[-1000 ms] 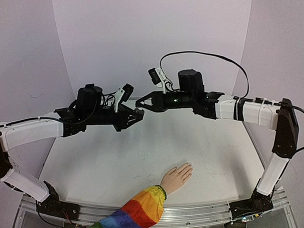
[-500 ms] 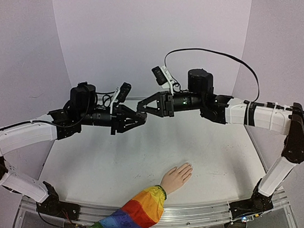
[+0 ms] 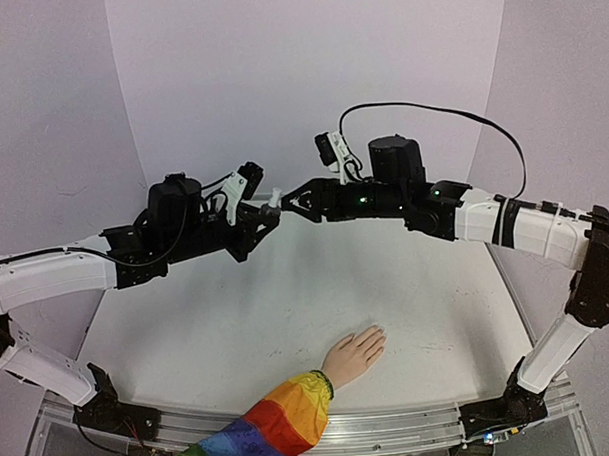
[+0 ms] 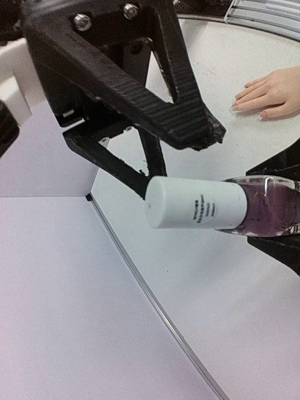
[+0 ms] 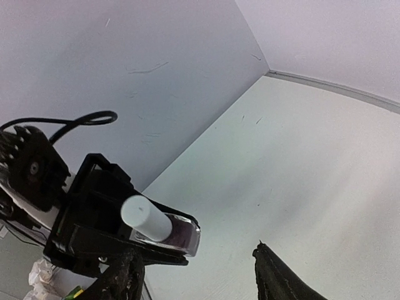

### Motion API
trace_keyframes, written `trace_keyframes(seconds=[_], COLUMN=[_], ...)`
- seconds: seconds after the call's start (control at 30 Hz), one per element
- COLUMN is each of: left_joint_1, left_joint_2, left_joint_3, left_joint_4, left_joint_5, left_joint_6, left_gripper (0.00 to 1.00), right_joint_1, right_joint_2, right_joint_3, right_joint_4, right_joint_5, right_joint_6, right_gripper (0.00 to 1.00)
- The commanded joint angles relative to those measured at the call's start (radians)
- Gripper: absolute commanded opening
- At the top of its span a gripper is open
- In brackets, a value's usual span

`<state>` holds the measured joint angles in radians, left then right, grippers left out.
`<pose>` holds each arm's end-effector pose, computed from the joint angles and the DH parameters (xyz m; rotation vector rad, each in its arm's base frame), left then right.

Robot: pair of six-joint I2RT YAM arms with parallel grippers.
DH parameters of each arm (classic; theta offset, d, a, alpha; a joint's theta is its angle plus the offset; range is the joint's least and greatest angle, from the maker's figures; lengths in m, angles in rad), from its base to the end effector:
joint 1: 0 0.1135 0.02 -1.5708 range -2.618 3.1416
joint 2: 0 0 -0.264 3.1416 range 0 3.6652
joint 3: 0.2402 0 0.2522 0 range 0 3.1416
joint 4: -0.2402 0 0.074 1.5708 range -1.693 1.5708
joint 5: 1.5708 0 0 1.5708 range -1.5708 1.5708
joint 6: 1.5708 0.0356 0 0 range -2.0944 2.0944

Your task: Paint the nails

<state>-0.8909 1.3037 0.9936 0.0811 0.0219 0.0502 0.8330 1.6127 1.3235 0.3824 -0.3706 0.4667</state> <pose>0.1934 -0.2405 0.3256 0.8499 1.6354 -0.6154 0.2526 0.2970 0.3749 -0.6145 1.5116 1.3002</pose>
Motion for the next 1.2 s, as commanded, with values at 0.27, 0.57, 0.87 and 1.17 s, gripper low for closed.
trace_keyframes(seconds=[0.27,0.57,0.87,1.17], left_joint_1=[-0.025,-0.031,-0.031,0.113], left_joint_2=[0.059,0.068,0.047,0.094], left_joint_3=[0.081,0.094,0.089,0.186], left_joint_4=[0.04,0.04,0.04,0.058], left_joint_5=[-0.152,-0.162,-0.074,1.247], left_joint_6=[0.002,-0.008,-0.04,-0.236], left_gripper=[0.0,0.0,0.0,0.0], right_joint_1=[0.07,0.086,0.08,0.025], right_joint_2=[0.11,0.158,0.136,0.069], right_joint_3=[0.215,0.258,0.231,0.121], right_joint_4=[-0.035,-0.043,0.007,0.344], right_joint_5=[0.201,0.235,0.152,-0.976], right_joint_6=[0.11,0.132,0.047,-0.066], right_gripper=[0.37,0.28,0.0,0.0])
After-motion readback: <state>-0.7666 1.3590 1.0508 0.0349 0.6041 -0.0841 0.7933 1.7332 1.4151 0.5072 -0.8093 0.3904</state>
